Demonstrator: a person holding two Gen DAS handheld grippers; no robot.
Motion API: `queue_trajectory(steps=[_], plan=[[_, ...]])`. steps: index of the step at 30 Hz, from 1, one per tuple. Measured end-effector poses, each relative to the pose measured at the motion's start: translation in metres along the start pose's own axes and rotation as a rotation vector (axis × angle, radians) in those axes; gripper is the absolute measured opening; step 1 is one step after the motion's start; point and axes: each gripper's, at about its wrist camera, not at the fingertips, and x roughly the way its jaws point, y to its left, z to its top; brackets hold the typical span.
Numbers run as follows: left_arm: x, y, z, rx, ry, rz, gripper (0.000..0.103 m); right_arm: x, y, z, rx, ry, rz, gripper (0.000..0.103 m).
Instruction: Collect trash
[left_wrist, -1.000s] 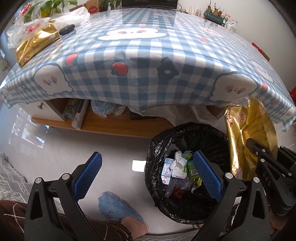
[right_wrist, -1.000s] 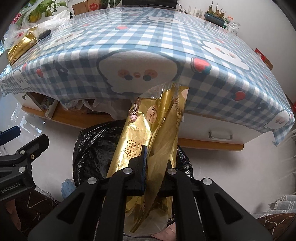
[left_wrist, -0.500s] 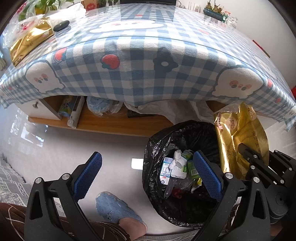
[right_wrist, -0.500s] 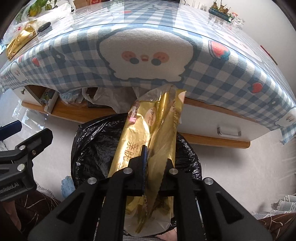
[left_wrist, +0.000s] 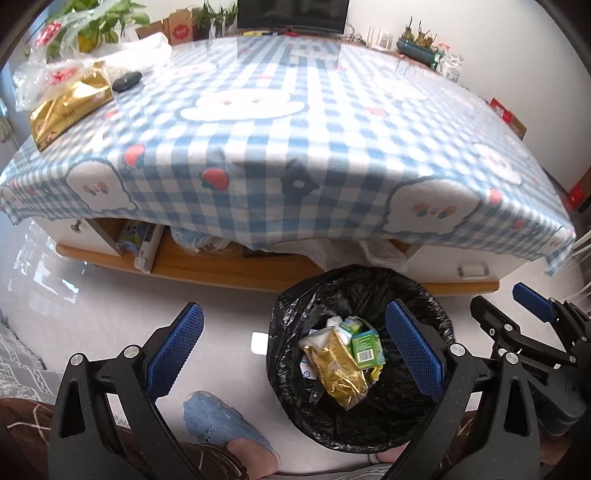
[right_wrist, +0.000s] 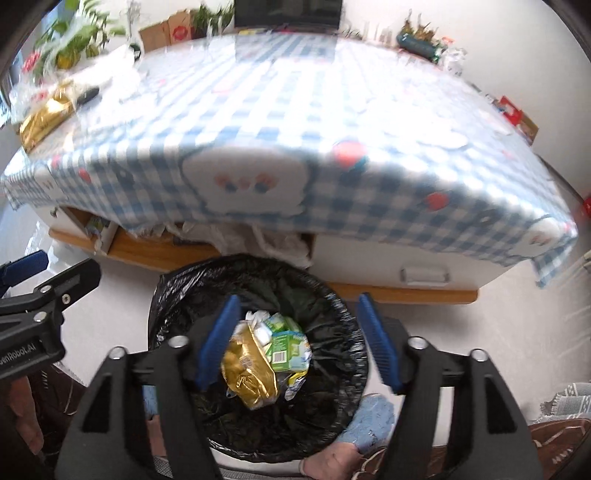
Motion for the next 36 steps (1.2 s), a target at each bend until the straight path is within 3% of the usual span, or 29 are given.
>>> queue_trajectory(steps=[2,8,18,36], plan=[[-0.02,-0.005,0.0,0.005,-0.035,-0.016,0.097,-0.018,-0.01,0.002,0.01,-0.024,0.007,0.083],[-0.074,-0.024,-0.002,0.045,-0.113,-0.004,0.097,-0.081,-0.035,-0.003,0.048,-0.132,-0.007,0.095],[-0.118,-0.048,-0.018,0.092,-0.178,-0.047,0.097,-0.145,-0.05,-0.022,0.098,-0.273,-0.022,0.095],[-0.113,-0.05,-0.019,0.1,-0.173,-0.042,0.097,-0.141,-0.051,-0.023,0.108,-0.262,-0.017,0.095]])
